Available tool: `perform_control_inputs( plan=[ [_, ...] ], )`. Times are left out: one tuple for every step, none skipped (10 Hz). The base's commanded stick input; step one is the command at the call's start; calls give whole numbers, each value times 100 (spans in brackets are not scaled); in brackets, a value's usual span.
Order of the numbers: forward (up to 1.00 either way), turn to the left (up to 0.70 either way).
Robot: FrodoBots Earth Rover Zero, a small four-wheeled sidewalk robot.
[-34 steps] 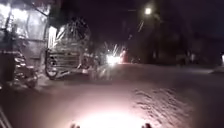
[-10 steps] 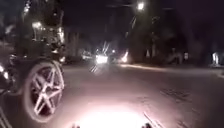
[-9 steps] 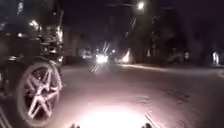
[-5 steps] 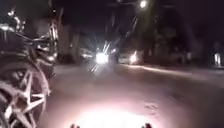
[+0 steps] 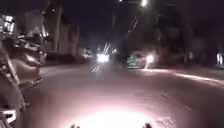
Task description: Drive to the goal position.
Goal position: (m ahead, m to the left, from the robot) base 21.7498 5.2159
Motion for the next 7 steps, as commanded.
perform_control_inputs(
  plan=[
    [70,35],
    [70,33],
    [70,14],
    [70,0],
    [70,0],
    [70,0],
    [70,0]
  ],
)
